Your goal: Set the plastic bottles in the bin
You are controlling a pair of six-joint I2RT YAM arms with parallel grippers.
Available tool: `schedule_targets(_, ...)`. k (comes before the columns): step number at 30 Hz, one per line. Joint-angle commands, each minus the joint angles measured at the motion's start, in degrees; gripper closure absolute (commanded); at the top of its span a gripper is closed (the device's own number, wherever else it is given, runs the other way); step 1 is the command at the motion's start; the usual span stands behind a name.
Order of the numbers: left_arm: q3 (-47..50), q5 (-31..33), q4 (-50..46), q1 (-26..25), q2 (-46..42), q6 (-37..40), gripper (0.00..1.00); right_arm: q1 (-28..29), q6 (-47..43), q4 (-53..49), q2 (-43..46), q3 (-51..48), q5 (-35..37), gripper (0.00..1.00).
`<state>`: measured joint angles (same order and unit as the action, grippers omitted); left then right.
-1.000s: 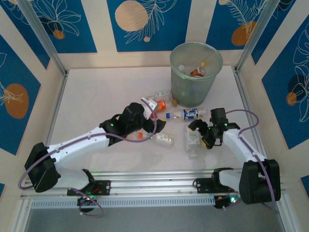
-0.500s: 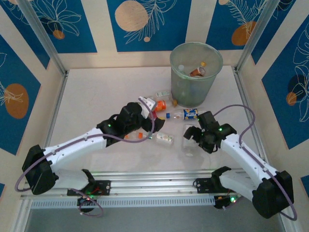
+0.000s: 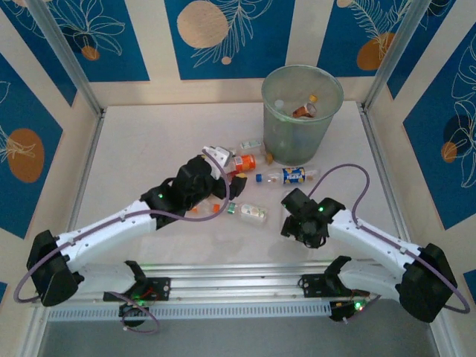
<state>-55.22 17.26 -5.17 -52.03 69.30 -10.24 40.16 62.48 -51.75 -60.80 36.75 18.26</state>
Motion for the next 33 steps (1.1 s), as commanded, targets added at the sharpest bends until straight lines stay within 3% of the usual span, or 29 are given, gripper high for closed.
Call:
schedule_targets(1,0.95,2.89,-0.22,-0.29,-1.86,-1.35,0.01,0.4,-1.16,3.42,-1.1,-1.12,0.33,0.32)
schedule_targets(23,0.82,5.47,-1.38,-0.35,-1.98,-2.13,0.0,0.39,-2.84,11.71,-9.26,-2.58,-0.59,0.42)
schedule_targets(28,0.82,5.93,-1.55,-0.3,-2.03,-2.33,0.01,0.44,-2.7,12.12,-10.2,-2.7,-0.07,0.48)
schedule_targets(33,0.64,6.36,-2.07,-0.33,-1.89,-2.48,0.0,0.77,-2.45,11.02,-10.32,-2.21,0.23,0.63)
